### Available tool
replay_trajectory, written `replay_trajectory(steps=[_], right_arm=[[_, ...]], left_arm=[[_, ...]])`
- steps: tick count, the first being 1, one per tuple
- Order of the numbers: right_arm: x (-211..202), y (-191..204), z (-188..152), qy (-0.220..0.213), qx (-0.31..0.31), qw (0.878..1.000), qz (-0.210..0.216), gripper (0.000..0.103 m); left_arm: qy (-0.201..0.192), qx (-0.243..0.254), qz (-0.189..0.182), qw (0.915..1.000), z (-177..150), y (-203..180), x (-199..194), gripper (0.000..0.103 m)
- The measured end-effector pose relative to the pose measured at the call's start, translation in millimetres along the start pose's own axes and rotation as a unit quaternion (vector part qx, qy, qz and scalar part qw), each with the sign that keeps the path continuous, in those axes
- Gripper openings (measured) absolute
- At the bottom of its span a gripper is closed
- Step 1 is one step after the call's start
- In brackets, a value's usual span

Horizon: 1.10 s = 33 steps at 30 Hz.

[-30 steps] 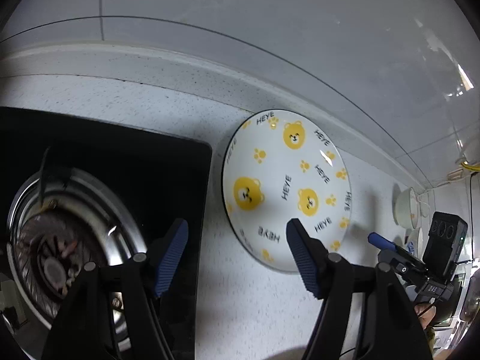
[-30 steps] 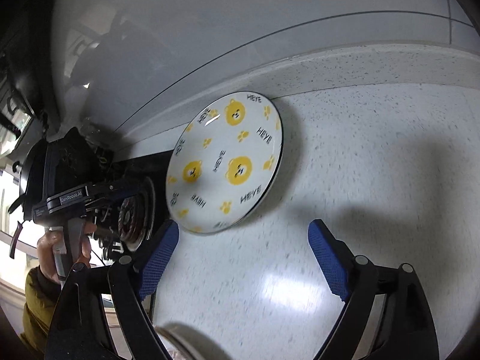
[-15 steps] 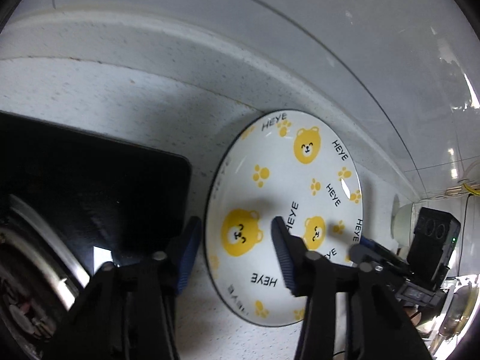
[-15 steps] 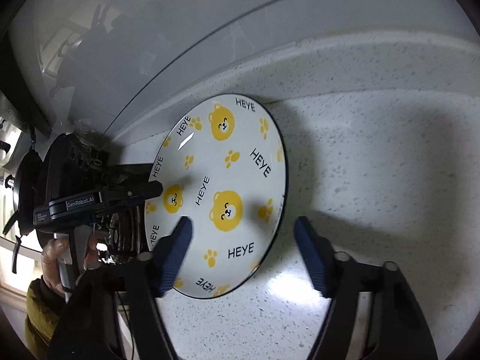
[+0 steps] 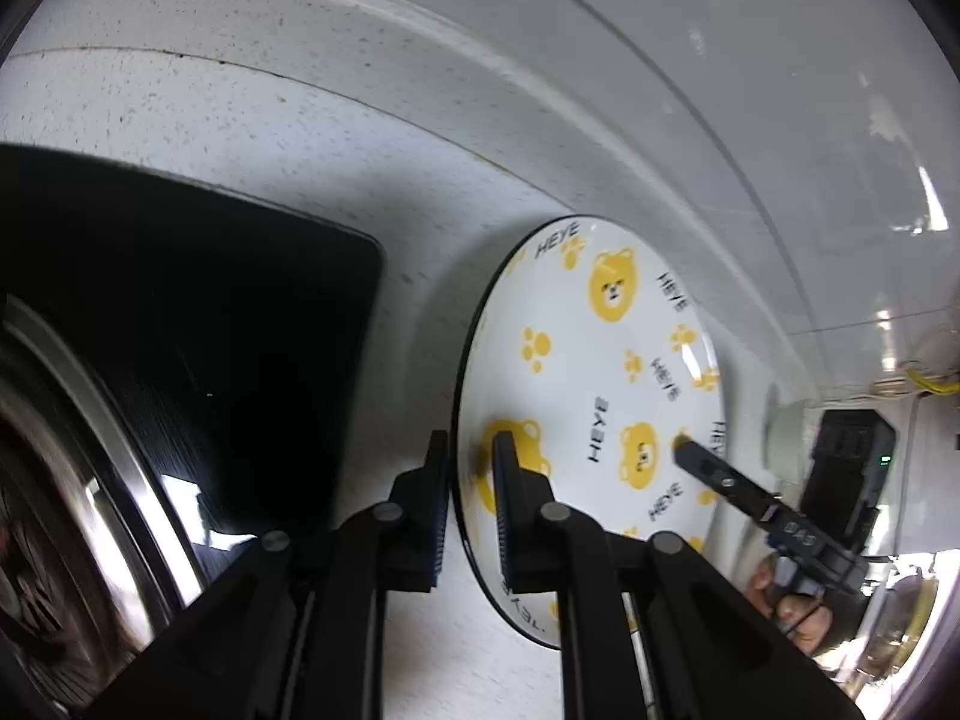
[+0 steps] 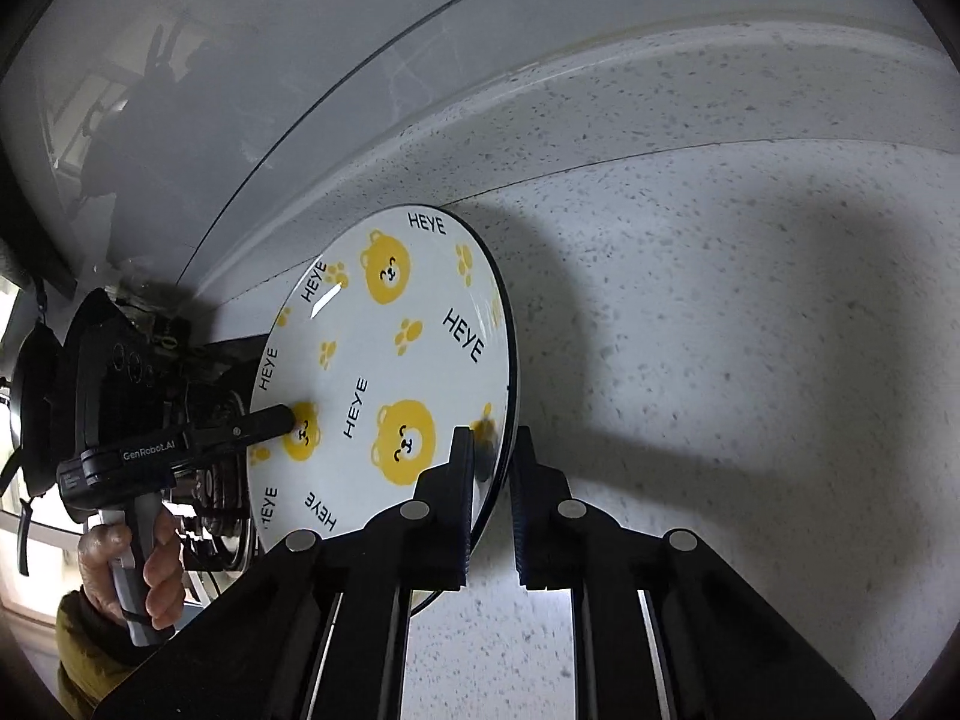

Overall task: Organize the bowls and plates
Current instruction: 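Lift the small bear plate and lower it onto the plate stack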

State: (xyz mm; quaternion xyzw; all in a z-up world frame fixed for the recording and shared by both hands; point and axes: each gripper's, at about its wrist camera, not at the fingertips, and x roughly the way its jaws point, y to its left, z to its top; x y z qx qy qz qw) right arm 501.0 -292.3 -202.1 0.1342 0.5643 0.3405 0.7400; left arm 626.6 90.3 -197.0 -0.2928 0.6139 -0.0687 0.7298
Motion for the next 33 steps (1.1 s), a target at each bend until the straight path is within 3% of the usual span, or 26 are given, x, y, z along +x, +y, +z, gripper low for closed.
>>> replay_trajectory(steps=[10,21,26,33], right_arm=[[-56,13,-44,-0.031,0.003,0.999,-0.021,0.011],[-146,65,-162,-0.085,0.006,0.995,-0.045,0.011],[-146,76,-220,-0.086,0.022,0.995,-0.04,0.012],[-112,67,-268,-0.057,0.04,0.997,-0.041,0.012]], left_arm=[[0.0,0.03,-0.026,0.9992,-52,-29,-30,0.011],[-0.001,0.091,-0.072,0.9932,-169,-57,-122,0.011],[0.008,0.109,-0.081,0.9907,-233,-35,-156,0.011],[0.04,0.101,-0.072,0.9915,-296,11,-133,0.014]])
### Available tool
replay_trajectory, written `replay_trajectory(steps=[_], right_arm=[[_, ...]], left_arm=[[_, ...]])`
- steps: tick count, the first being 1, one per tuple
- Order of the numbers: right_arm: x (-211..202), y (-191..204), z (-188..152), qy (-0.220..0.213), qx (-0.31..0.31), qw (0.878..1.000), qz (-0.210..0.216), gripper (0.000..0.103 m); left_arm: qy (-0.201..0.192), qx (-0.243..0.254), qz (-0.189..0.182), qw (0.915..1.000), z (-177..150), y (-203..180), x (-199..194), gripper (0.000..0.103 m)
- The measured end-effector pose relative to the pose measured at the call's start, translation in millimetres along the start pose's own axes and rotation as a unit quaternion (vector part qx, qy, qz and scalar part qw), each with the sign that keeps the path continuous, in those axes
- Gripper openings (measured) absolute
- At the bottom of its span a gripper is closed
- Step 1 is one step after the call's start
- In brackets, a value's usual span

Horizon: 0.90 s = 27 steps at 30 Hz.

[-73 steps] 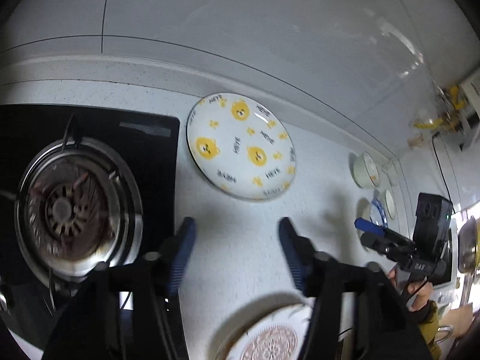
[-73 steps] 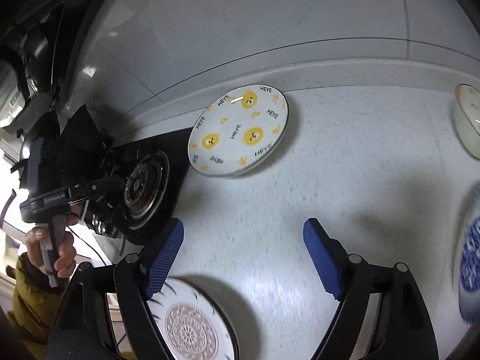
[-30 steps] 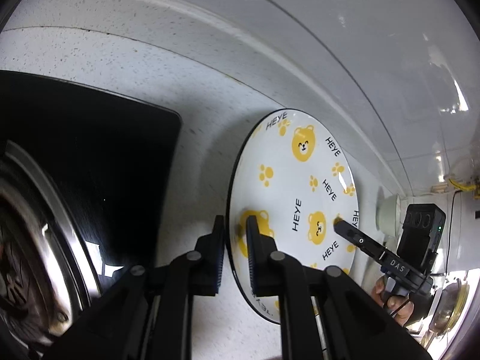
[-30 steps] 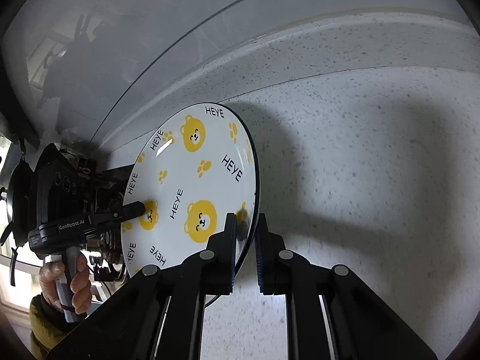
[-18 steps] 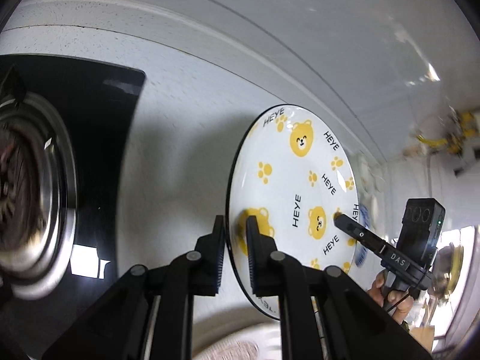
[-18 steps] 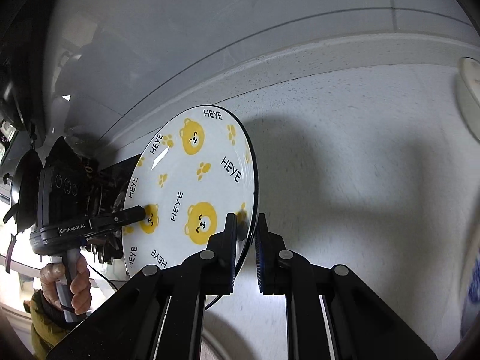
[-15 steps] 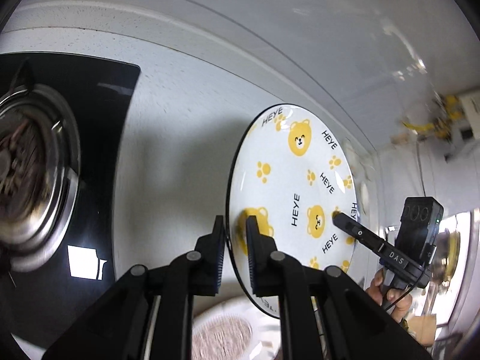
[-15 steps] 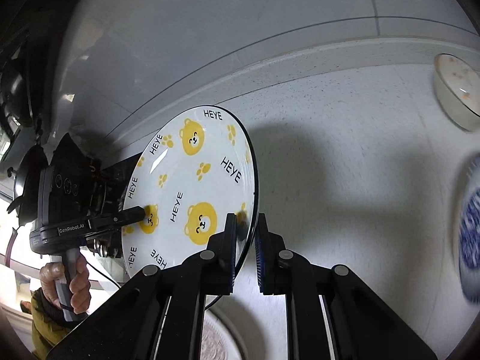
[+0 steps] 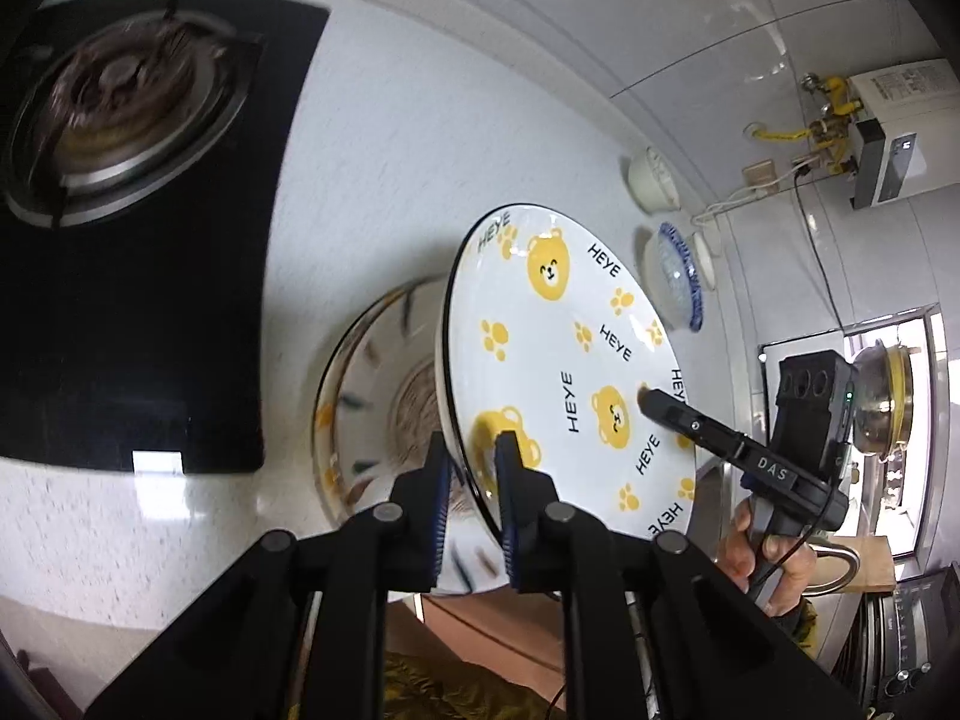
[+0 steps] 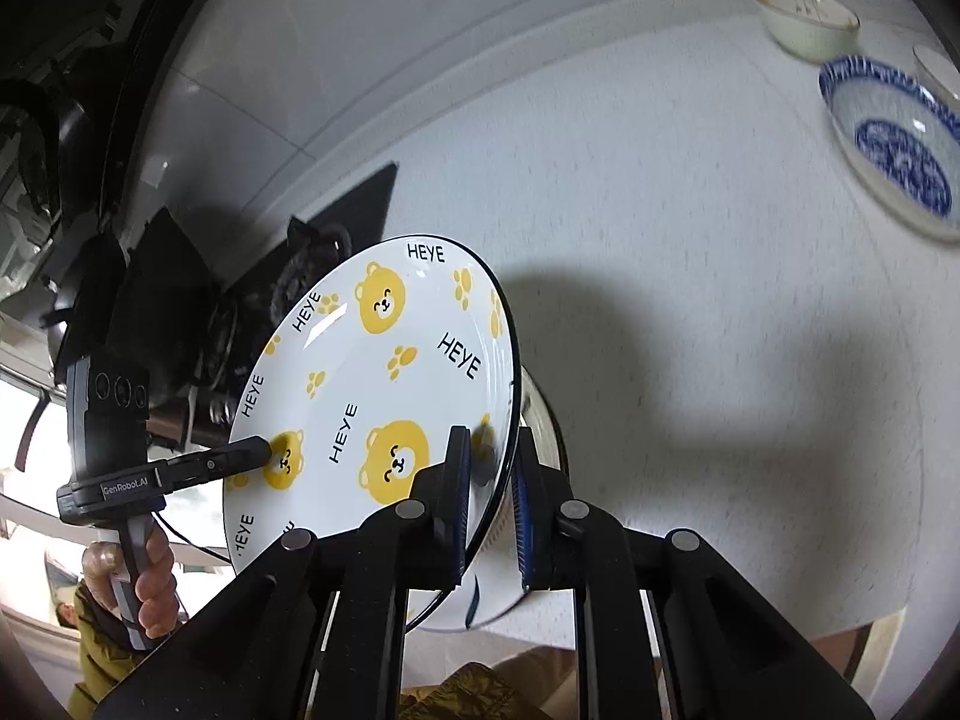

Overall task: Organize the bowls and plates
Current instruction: 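Lift the small bear plate and lower it onto the plate stack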

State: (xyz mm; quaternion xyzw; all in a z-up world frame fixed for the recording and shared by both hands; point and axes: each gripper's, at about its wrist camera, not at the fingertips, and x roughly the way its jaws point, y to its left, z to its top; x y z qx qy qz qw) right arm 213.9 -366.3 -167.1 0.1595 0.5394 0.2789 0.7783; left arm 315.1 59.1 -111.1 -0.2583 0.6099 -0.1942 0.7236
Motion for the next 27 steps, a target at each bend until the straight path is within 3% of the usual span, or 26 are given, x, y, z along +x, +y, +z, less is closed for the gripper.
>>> replay_trajectory(steps=[6,10,14,20,27], right_arm=[[31,0,-12,0.029,-0.001,1.0,-0.009,0.012],[42,0,-8,0.041,-0.013,0.999,-0.021,0.013],[42,1,-6,0.046,-0.027,0.998,-0.017,0.013],[39,6,-13,0.074,-0.053,0.996,-0.012,0.014],[37,6,-10,0.095,-0.066,0.993,-0.017,0.014]], left_arm=[[0.009,-0.014,0.021,0.9996,-27,26,19,0.013],[0.011,-0.018,0.019,0.9996,-27,33,30,0.013],[0.002,-0.004,0.029,0.9996,-32,35,28,0.012],[0.006,-0.024,0.014,0.9996,-33,38,25,0.012],[0.018,-0.025,0.029,0.9991,-26,26,26,0.015]])
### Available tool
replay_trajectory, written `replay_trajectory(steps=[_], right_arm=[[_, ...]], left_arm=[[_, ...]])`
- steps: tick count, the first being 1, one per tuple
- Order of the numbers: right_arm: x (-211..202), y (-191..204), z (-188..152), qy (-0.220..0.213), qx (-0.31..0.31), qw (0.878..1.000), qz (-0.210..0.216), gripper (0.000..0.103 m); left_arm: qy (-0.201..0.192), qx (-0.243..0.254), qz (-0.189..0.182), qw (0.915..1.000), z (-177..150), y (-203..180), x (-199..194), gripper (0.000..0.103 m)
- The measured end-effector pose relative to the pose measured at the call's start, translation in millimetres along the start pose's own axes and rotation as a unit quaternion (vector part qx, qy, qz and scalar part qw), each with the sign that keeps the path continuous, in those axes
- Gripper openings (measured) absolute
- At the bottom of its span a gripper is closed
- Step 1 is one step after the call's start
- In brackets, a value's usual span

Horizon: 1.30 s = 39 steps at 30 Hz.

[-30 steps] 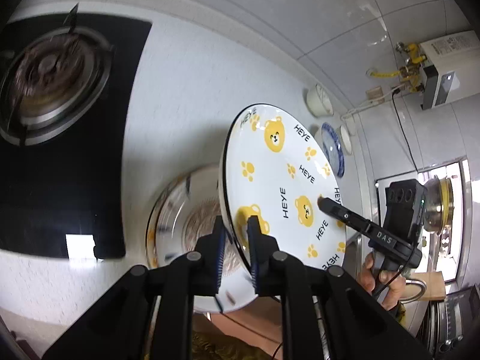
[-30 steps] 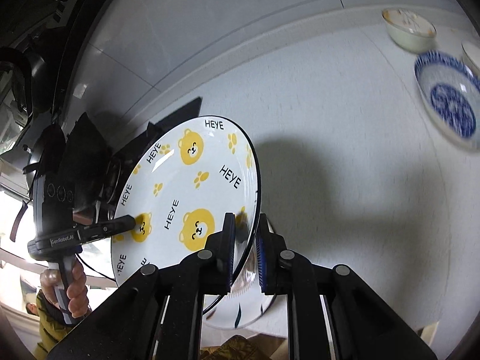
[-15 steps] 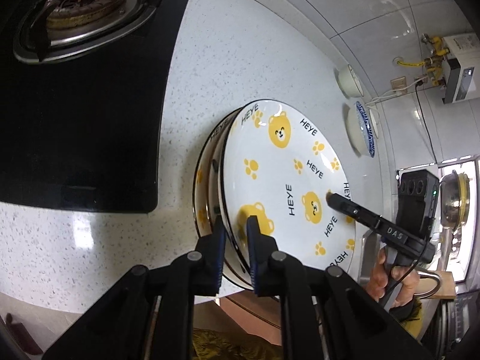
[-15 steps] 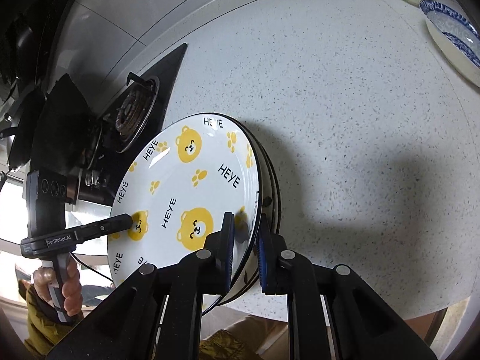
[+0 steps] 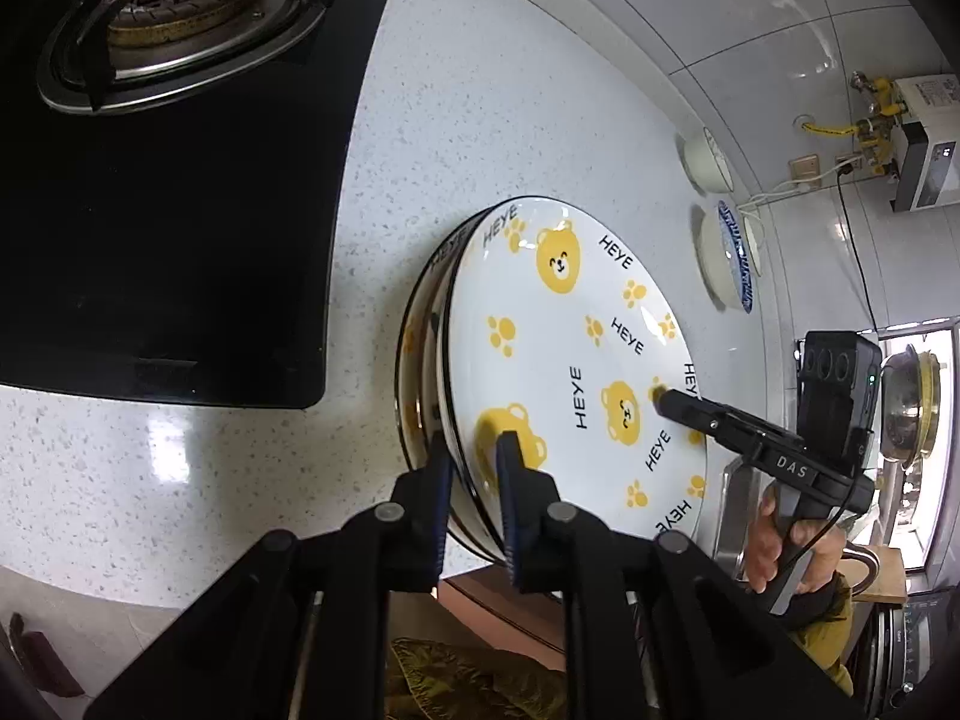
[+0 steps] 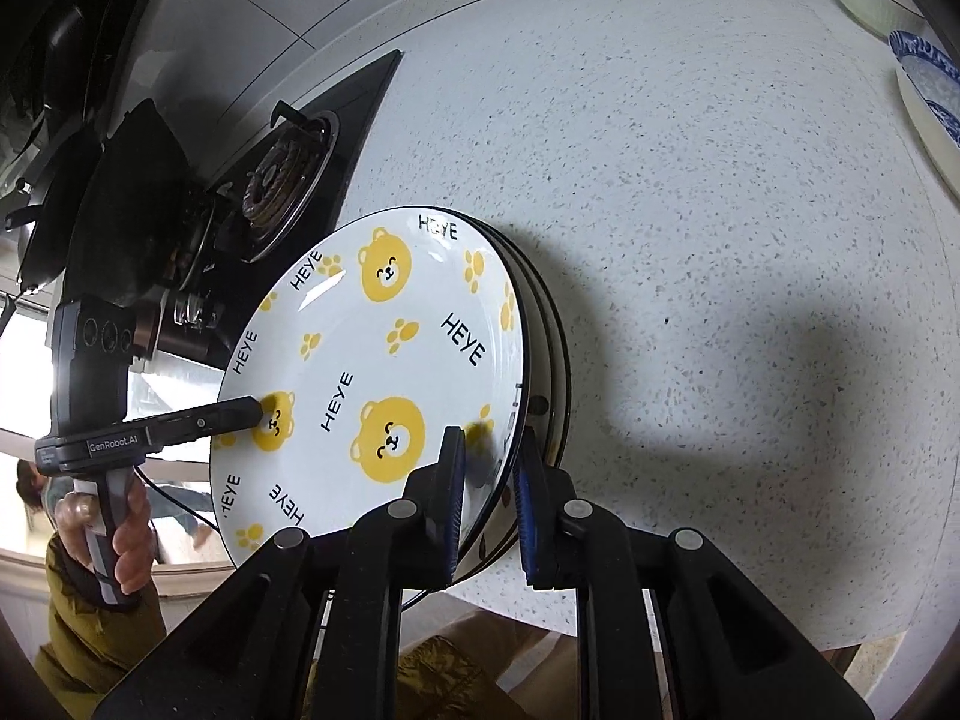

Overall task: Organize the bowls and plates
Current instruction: 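Lift the small bear plate and lower it onto the plate stack, then open the right tool and move it to the blue-and-white bowl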

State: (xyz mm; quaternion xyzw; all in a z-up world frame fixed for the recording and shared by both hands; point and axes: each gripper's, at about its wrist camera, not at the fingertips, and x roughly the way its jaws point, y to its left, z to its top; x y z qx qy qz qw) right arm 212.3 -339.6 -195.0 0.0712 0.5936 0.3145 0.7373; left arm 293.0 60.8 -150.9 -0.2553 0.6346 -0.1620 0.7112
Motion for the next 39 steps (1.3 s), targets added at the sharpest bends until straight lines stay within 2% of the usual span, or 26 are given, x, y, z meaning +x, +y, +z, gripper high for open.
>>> replay_trajectory(steps=[2,4,8,10,13,15,18,20,23,26,30,36,39], right_arm=[[0,1,1,0.005,-0.003,1.0,-0.003,0.014],[-1,2,1,0.007,-0.004,1.0,-0.004,0.015],[-8,2,4,-0.01,-0.004,1.0,-0.02,0.018],[-9,2,2,-0.01,-0.007,0.999,-0.035,0.02],[-17,0,-1,-0.021,0.001,0.999,-0.027,0.021],[-23,-1,-2,-0.032,0.004,0.999,-0.031,0.027],[-32,-3,-6,-0.049,0.013,0.998,-0.03,0.032],[-41,-4,-10,-0.067,0.021,0.997,-0.029,0.041],[-54,-2,-19,-0.093,0.016,0.995,-0.04,0.05],[-67,-3,-31,-0.111,0.022,0.993,-0.037,0.055],[-88,-13,-45,-0.139,0.04,0.989,-0.04,0.061],[-128,-55,-56,-0.177,0.078,0.98,-0.055,0.07],[-142,-87,-52,-0.186,0.096,0.976,-0.06,0.073]], left_arm=[[0.002,0.0,0.006,1.0,1,0,-3,0.015],[0.008,0.01,0.032,0.9994,1,-2,-2,0.024],[0.014,0.024,0.035,0.999,-2,-9,4,0.025],[0.004,0.039,0.05,0.998,-3,-15,3,0.025],[-0.007,0.036,0.043,0.9984,-2,-13,-6,0.025],[-0.025,0.036,0.055,0.9975,-1,-11,-15,0.025],[-0.043,0.035,0.042,0.9976,-3,-8,-28,0.025],[-0.063,0.043,0.031,0.9966,-6,-10,-38,0.025],[-0.092,0.062,0.021,0.9937,-11,-18,-54,0.025],[-0.104,0.088,0.017,0.9905,-14,-31,-66,0.032],[-0.102,0.119,0.001,0.9876,-16,-54,-68,0.036],[-0.073,0.164,-0.041,0.983,-13,-109,-50,0.042],[-0.057,0.187,-0.034,0.9801,-8,-142,-29,0.045]])
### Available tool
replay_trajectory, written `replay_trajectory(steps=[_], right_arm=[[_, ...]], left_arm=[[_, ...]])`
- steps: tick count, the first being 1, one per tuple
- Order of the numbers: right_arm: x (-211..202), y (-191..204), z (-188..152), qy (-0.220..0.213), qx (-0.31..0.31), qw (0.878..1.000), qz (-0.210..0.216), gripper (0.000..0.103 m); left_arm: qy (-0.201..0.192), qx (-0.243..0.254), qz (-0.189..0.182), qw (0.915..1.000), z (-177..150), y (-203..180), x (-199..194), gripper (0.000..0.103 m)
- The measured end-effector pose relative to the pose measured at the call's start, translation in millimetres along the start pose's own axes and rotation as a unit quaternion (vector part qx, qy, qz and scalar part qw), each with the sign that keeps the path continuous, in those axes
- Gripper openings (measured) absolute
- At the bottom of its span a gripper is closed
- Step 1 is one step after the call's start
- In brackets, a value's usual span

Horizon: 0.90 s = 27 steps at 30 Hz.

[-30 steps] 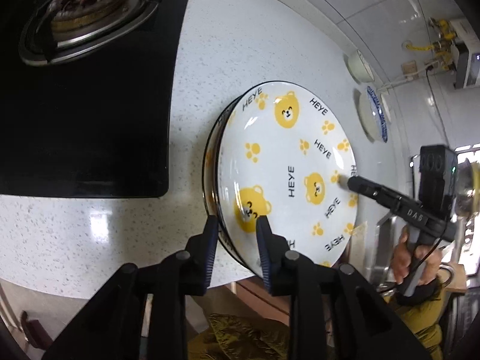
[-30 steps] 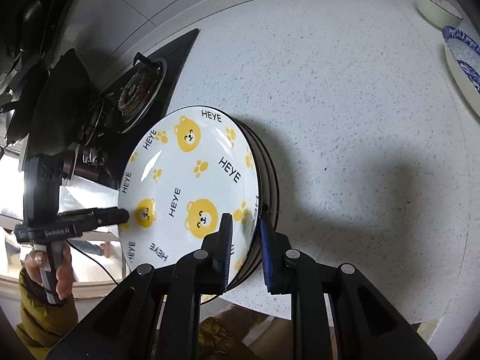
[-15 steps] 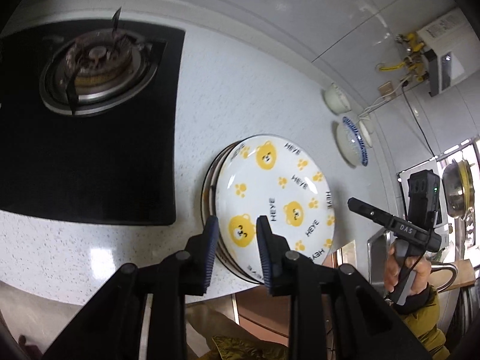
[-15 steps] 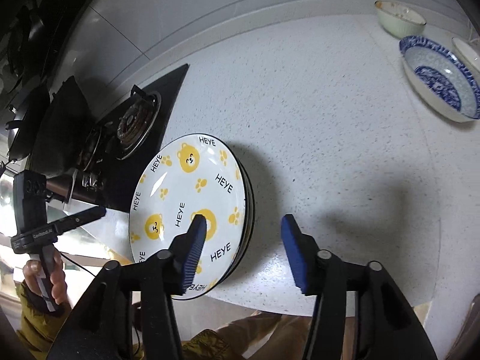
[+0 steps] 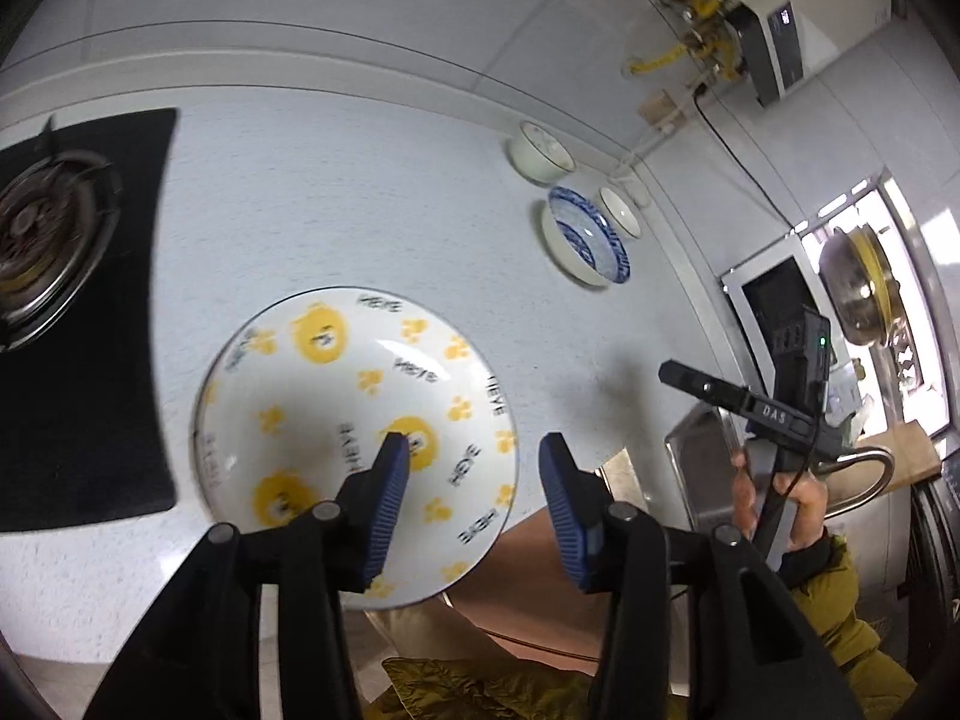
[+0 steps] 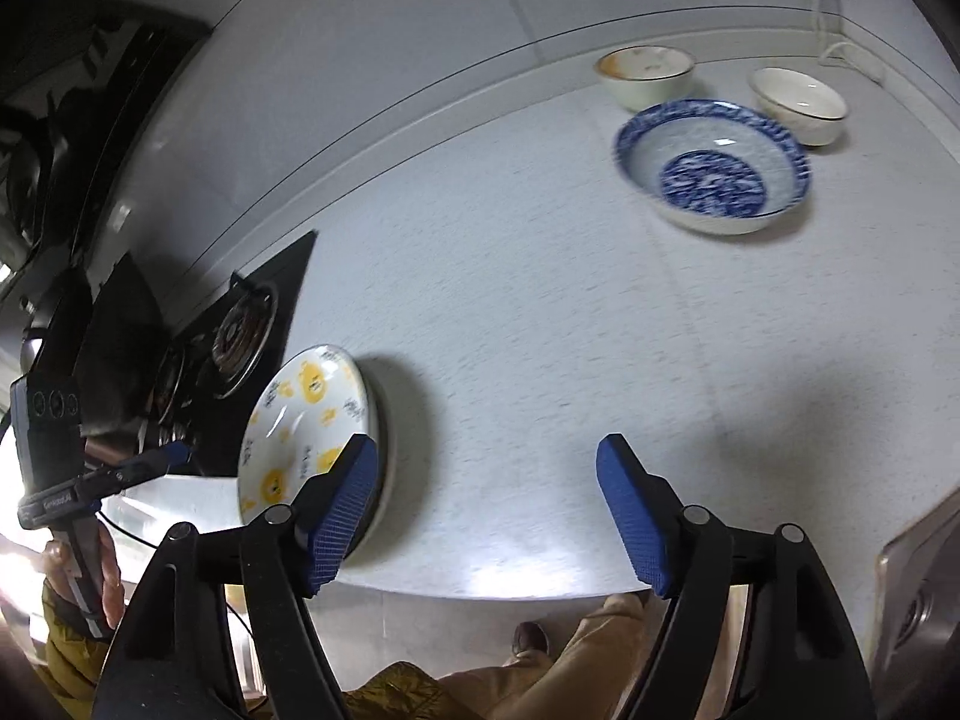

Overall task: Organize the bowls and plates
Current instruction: 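Open the right tool and move it to the blue-and-white bowl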

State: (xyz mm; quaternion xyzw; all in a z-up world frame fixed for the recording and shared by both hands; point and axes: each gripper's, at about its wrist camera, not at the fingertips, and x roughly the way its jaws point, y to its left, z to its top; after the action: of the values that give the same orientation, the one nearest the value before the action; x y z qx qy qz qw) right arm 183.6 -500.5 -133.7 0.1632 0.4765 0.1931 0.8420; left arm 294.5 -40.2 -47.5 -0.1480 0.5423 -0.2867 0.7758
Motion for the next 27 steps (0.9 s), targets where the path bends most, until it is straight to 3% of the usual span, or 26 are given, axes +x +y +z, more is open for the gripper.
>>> replay_trajectory(steps=[8,10,12,15,18,27], right_arm=[[3,-89,53,0.007,0.031,0.999,-0.006,0.074],[2,-109,67,0.006,0.033,0.999,-0.005,0.074],[3,-125,80,0.005,0.03,0.999,-0.01,0.074],[9,-144,97,0.016,0.029,0.999,-0.006,0.074],[19,-159,110,0.026,0.031,0.999,0.001,0.074],[38,-190,148,0.034,0.04,0.999,0.015,0.074]], left_arm=[[0.029,0.049,0.009,0.9983,57,-71,92,0.048],[0.039,0.052,0.005,0.9979,73,-85,115,0.088],[0.042,0.066,0.001,0.9969,87,-102,141,0.097],[0.058,0.078,-0.008,0.9952,102,-124,172,0.098],[0.052,0.092,0.015,0.9943,117,-139,198,0.098],[0.056,0.063,0.073,0.9938,176,-143,274,0.098]])
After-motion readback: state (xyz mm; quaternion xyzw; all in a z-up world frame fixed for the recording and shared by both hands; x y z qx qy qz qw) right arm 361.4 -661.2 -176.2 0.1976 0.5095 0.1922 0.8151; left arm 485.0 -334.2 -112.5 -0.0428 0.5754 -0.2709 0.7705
